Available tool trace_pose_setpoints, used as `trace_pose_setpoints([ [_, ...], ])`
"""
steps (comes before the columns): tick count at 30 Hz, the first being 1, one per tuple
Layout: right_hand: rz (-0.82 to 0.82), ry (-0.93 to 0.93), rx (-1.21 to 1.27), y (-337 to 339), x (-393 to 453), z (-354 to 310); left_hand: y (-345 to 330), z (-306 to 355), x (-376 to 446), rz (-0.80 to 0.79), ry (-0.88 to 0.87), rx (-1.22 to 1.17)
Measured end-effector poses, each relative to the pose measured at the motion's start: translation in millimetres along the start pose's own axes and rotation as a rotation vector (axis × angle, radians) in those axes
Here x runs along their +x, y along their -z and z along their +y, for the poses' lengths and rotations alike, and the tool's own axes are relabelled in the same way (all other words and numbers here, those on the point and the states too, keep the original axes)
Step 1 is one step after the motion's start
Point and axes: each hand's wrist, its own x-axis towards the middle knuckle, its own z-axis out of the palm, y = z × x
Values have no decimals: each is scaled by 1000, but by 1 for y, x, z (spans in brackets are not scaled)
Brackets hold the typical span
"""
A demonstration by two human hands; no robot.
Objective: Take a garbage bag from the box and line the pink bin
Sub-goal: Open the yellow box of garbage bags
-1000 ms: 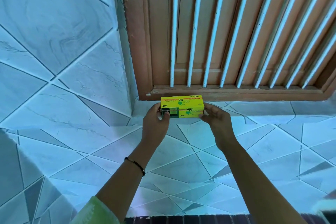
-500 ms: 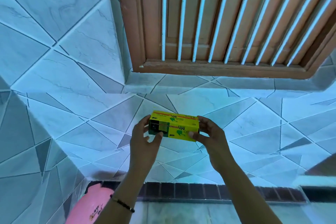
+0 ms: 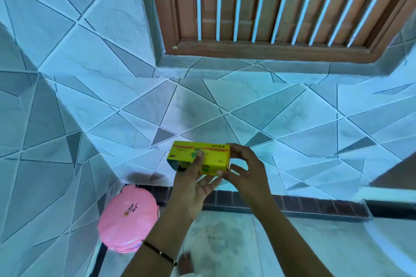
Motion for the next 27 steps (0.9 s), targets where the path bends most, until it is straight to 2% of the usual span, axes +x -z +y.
trace_pose_setpoints([
  [6,-7,-4,-6,-7,-29,2,7,1,-18,101,-14,-15],
  [18,22,40,15,-30,-28,-19,23,39,-9,5,-20,42],
  [23,12,-16,86,-48,-25,-19,35,46,-6,25,19,-16],
  [27,-15,-93,126,-58,-23,-13,41,52,-7,48,-50,-47],
])
